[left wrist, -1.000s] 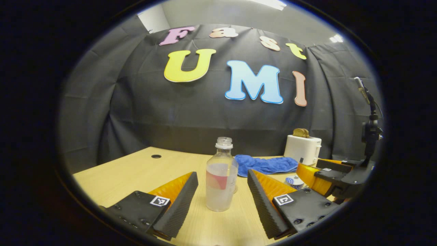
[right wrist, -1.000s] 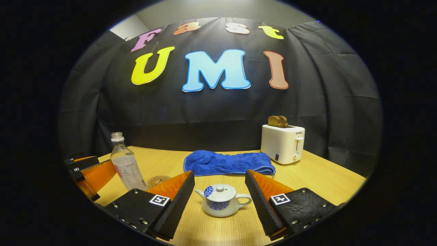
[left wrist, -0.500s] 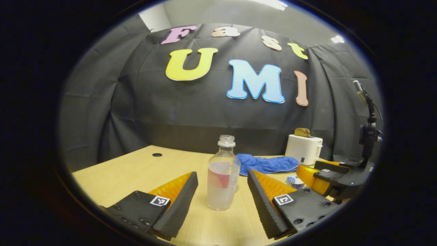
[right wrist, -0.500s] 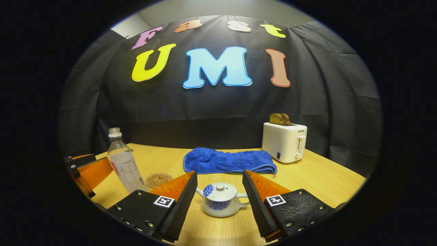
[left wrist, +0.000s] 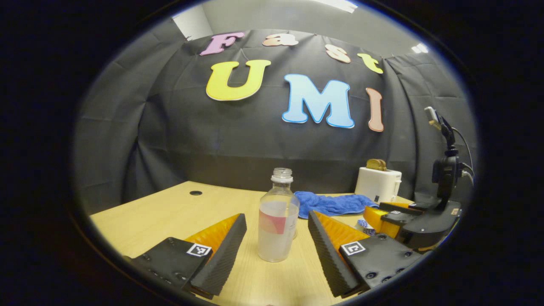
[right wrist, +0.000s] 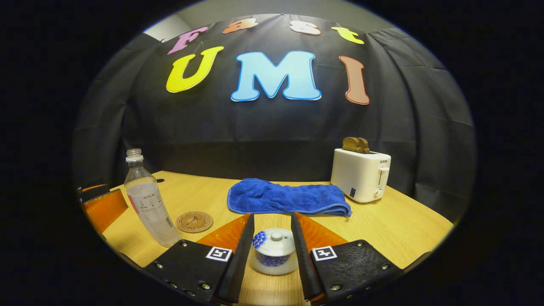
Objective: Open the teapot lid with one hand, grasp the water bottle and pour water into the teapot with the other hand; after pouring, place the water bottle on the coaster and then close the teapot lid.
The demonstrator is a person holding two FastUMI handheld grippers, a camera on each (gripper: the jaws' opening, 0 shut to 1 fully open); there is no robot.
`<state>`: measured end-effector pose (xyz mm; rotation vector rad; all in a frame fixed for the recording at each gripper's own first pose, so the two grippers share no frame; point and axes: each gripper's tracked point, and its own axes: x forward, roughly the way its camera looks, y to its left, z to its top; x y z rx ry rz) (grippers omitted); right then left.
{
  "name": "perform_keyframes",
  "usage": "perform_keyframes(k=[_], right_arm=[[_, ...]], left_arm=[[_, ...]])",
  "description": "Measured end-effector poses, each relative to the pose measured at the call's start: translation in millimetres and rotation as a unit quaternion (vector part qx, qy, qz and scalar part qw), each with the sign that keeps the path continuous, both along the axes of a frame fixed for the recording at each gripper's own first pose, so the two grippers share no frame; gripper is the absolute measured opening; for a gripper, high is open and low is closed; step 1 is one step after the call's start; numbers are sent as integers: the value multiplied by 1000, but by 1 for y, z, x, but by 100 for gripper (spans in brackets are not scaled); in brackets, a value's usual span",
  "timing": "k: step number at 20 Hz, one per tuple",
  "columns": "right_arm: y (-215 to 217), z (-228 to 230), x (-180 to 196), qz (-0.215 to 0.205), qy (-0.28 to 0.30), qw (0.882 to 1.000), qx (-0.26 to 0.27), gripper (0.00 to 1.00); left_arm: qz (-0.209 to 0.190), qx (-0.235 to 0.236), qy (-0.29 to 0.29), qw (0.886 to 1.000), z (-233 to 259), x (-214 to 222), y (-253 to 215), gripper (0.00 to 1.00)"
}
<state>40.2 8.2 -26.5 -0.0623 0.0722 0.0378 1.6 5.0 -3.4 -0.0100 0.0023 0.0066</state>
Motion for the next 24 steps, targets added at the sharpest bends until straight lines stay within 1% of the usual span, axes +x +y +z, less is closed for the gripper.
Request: perform_keyframes(k=[5,6,7,8,18,22,23,24], right_arm=[[2,-16,3,3,30,1000,5,54],[-2,-22,7,-4,36,999,5,54],[-3,-18,7,-5,32,999,12,35],[-4,-21,8,-6,35,999,15,33],[0,-21,6,-2,36,999,-16,34],[2,-21,6,4,35,999,-19,38],[-6,-16,9,-15,25,999,-20,38],[-11,-22,10,-20,31,999,14,38]], left_arm=[[0,1,1,1000,0,1,1,100],[0,0,2,1000,-1,1,1,100],[0,1,2,1000,-2,1,2,100],[0,2,3,1000,-2,2,3,100],[-2,1,3,1000,-3,5,0,100],[-2,0,8,1000,-7,9,-2,100],[-2,-1,8,1000,-9,9,-3,100],[-3,-1,8,1000,-8,10,-4,100]])
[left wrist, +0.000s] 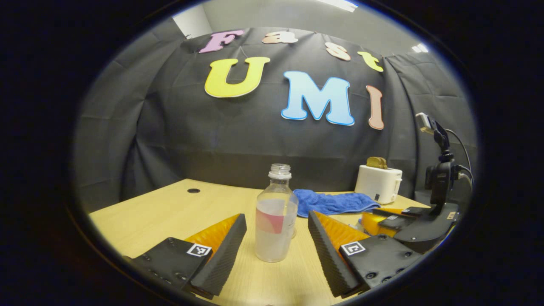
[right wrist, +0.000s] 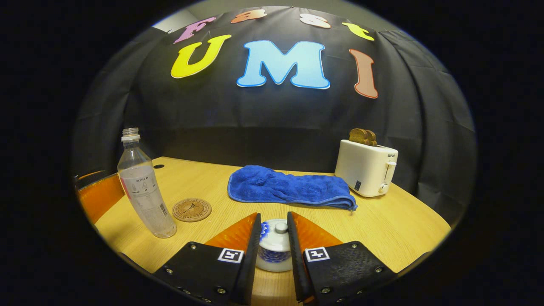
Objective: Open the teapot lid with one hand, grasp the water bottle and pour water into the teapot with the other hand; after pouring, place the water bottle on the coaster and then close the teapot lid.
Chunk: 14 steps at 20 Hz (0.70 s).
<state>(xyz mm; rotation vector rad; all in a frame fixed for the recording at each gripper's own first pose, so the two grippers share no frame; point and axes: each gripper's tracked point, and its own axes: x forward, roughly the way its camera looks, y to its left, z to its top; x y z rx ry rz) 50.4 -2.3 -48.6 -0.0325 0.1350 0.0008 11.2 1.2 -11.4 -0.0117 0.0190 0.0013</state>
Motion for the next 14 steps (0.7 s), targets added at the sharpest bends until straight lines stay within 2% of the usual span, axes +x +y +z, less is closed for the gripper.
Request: perform_keyframes(k=[1,4,9,14], right_arm=[[2,5,3,5,-6,1000,5,5],[4,4,-1,7,-2,1000,-12,5],[3,7,-1,16,-11,1000,19,5],[2,33,-10,23,-59,998,24,5]], left_arm=[[0,0,-1,1000,0,0,1,100],[0,0,-2,1000,1,1,1,100],[0,4,7,1000,-6,5,2,100],[1,18,19,1000,-13,13,2,100]])
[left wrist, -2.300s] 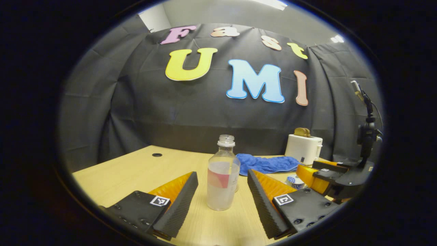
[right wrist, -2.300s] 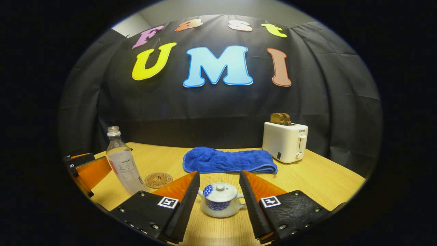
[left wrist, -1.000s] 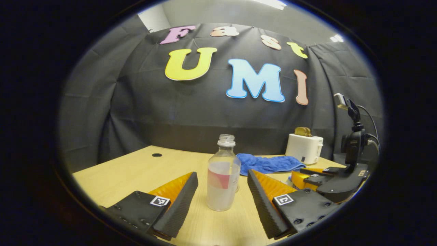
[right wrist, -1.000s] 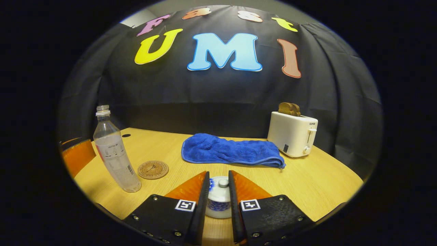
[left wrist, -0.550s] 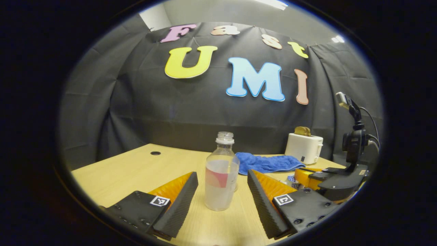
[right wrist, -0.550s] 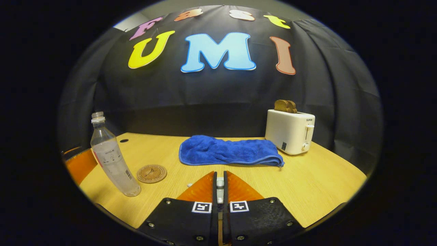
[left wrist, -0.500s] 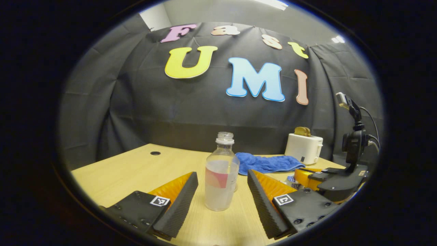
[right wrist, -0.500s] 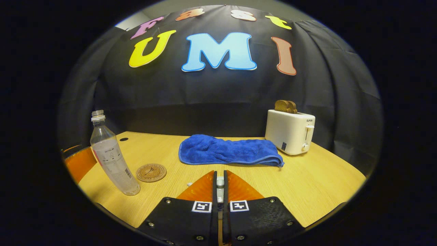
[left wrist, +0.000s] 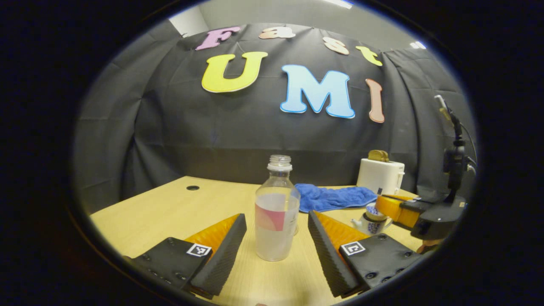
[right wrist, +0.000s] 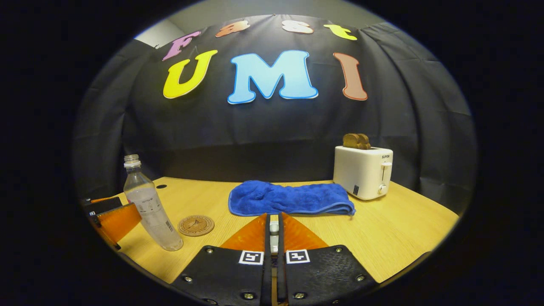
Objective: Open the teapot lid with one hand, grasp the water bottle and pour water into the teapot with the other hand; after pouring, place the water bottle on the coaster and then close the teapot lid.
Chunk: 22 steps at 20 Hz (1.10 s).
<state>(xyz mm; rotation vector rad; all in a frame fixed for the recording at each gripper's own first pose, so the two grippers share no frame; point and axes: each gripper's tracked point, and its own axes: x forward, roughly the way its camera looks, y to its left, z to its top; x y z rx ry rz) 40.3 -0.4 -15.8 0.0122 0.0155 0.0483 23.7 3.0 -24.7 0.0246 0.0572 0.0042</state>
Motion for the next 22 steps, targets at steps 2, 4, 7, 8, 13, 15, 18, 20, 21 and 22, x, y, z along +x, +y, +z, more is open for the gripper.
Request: perform_keyframes(k=[2,4,7,8,13,15,18,20,21,22], right_arm=[[-5,4,-3,-4,-9,1000,6,5],[-11,7,-7,-8,-15,1000,6,5],[-17,8,-11,-9,-17,1000,20,5],[-19,8,-13,-12,-17,1000,22,5],[-27,11,-16,-22,-21,999,27,5],[-34,11,-17,-31,-21,999,27,5],[-40,10,-17,-41,-20,998,34,5],[-42,11,-18,-43,-20,998,38,5],[-44,14,-18,-45,-23,998,41,5],[-46,14,-18,-47,-25,998,43,5]], left_arm=[[2,8,-3,1000,1,4,0,100],[6,16,-3,1000,0,8,2,100],[9,23,3,1000,-5,17,2,100],[9,25,5,1000,-5,20,2,100],[15,49,18,999,-17,32,3,100],[18,67,26,997,-21,36,3,97],[18,92,25,995,-19,38,0,87],[15,102,24,994,-18,38,-2,86],[14,109,24,994,-18,39,-3,85],[15,120,24,992,-18,40,-2,84]])
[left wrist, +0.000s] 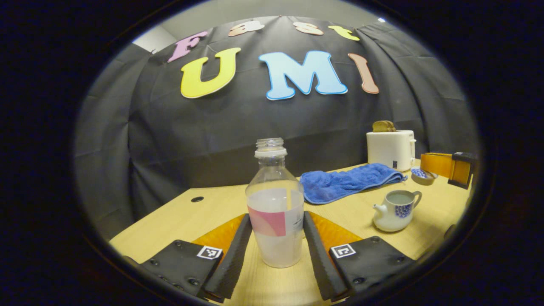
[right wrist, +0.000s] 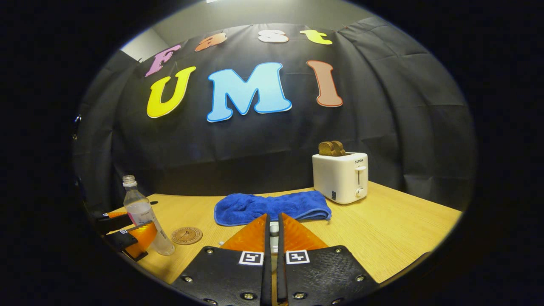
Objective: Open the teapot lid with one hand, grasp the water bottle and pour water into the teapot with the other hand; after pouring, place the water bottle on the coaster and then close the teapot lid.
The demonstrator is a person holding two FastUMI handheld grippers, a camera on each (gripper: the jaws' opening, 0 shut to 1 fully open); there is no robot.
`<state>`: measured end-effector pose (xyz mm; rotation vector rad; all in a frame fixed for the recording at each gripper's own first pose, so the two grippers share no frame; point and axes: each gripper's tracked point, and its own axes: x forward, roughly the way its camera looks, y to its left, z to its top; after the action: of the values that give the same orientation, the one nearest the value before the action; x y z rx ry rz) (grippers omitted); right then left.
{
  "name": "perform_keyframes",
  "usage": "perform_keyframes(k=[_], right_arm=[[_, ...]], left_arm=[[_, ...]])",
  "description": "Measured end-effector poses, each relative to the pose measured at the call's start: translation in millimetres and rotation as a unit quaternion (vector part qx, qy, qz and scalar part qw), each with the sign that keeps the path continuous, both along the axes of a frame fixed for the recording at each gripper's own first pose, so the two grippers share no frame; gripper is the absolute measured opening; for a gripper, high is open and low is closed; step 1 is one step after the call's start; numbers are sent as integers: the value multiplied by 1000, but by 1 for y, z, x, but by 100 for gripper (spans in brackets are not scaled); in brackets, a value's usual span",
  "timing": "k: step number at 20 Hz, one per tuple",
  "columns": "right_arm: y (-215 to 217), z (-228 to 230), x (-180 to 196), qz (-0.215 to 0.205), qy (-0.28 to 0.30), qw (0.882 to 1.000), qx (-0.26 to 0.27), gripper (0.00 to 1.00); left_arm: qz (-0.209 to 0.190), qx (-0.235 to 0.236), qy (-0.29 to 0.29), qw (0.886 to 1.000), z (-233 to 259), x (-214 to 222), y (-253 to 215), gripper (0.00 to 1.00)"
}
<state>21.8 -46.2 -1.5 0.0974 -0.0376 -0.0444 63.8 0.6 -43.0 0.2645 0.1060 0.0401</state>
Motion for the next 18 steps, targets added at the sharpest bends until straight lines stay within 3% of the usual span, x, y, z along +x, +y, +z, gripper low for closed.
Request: perform_keyframes(k=[4,6,9,12,18], right_arm=[[-8,3,-2,-6,-1,1000,11,5],[-15,7,-5,-14,-6,1000,19,5],[-24,10,-10,-22,-11,1000,19,5],[-29,1,-14,-18,-1,999,26,5],[-37,2,-20,-19,-2,999,45,5]], left_arm=[[-6,84,-3,996,11,1,-1,85],[2,146,-5,989,19,4,4,84],[-2,202,-5,979,28,6,5,85],[7,280,-14,960,45,12,9,85],[-13,376,-28,926,62,17,-12,85]])
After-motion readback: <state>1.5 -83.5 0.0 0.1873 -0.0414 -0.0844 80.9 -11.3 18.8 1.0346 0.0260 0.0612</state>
